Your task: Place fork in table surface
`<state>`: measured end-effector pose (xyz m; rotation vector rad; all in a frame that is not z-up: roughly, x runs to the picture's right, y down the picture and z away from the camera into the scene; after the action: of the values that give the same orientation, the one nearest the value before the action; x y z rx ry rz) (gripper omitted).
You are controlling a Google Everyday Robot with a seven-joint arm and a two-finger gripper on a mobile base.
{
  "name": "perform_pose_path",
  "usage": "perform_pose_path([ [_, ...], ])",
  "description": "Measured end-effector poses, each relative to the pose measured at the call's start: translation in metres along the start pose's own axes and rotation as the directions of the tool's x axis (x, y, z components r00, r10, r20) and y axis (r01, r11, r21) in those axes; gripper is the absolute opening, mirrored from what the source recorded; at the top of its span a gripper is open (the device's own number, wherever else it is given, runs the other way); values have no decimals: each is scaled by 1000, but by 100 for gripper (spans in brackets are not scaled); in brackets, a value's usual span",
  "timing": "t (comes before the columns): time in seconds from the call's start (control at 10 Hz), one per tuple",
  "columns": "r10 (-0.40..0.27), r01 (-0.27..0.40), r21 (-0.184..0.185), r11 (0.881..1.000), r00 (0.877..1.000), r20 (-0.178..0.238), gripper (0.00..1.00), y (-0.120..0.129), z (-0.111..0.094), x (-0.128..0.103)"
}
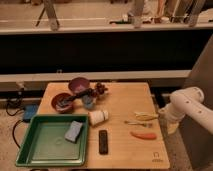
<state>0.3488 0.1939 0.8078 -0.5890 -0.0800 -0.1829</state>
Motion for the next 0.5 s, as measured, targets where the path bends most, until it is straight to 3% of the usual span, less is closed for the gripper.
perform_pose_path([
  [0.5, -24, 24, -1, 1000, 1000, 2, 80, -1, 2, -7],
])
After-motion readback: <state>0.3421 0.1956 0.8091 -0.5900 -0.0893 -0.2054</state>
